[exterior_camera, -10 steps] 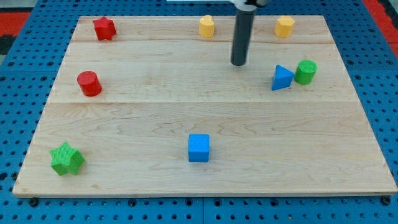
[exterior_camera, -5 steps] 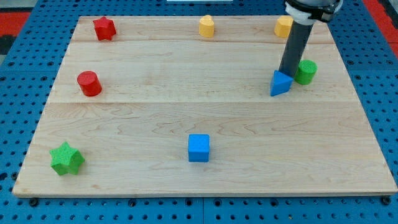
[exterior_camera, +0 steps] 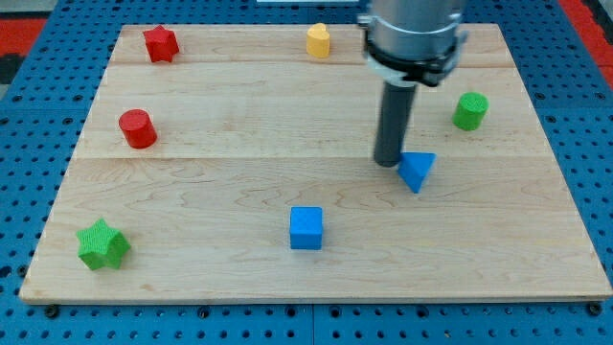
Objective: Move blue triangle down towards the bottom right
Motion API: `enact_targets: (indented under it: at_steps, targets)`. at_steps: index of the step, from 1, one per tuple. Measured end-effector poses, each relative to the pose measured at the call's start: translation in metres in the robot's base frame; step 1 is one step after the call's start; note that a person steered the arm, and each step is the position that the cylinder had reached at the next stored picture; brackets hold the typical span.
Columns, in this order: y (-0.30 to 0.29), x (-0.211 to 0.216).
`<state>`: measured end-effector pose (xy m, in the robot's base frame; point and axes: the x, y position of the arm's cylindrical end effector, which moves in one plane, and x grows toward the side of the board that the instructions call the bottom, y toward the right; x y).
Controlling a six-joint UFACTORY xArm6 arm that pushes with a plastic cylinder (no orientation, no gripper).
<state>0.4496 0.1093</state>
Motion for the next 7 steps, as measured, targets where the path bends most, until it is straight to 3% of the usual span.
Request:
enact_targets:
  at_steps: [1,3,7]
  targets:
    - [0.036,0.005]
    - [0.074,0.054]
    - [0.075,0.082]
